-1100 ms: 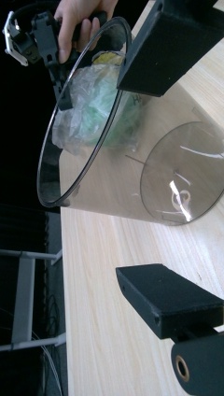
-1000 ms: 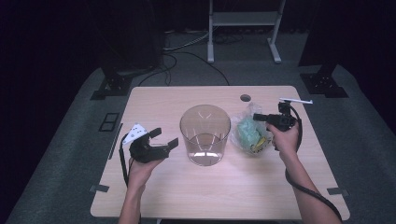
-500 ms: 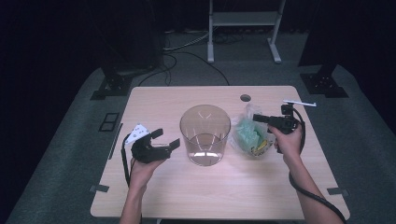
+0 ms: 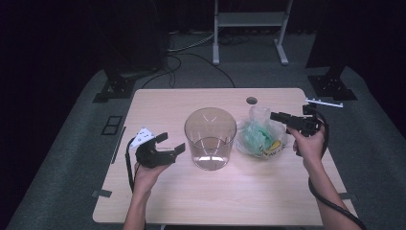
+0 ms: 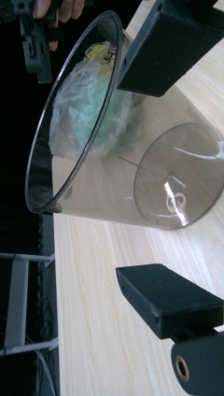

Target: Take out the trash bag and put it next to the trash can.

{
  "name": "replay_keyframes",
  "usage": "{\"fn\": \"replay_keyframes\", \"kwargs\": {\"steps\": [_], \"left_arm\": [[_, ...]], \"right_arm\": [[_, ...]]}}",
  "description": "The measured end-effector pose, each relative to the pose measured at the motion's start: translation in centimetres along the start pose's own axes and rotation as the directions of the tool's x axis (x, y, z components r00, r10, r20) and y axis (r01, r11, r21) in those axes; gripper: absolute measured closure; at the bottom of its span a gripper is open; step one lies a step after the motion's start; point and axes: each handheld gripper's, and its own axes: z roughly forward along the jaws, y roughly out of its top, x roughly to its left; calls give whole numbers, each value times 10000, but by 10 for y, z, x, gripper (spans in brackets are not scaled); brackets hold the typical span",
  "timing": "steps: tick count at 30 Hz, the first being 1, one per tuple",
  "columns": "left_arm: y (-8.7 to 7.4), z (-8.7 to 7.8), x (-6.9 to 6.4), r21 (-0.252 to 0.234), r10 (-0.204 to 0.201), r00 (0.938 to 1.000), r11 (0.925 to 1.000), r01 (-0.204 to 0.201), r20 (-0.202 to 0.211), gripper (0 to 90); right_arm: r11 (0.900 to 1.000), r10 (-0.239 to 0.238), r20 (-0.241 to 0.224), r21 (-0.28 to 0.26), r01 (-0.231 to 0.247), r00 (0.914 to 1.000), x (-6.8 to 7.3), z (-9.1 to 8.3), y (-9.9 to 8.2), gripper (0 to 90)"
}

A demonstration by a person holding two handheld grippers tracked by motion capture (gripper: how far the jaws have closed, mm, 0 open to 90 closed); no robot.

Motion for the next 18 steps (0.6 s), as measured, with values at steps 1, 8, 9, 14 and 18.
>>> {"fn": "replay_keyframes", "kwargs": {"steps": [1,8,9,14,18], "left_arm": [[0,0,0,3,21,10000,10000,-21,13,82],[0,0,-1,7,16,10000,10000,-16,10,82],[0,0,-1,1,4,10000,10000,-4,7,82],[0,0,0,-22,12,10000,10000,-12,6,82],[0,0,0,-24,-4,10000,10000,4,-6,82]], "right_arm": [[10000,-86,21,31,86,10000,1,-2,-1,471],[9994,-329,17,127,329,9995,-1,-14,-8,465],[9992,-380,-18,133,380,9993,-2,-15,-10,462],[9988,-417,-5,251,417,9991,-5,-23,-21,453],[9984,-444,25,353,443,9990,-9,-29,-30,449]]}}
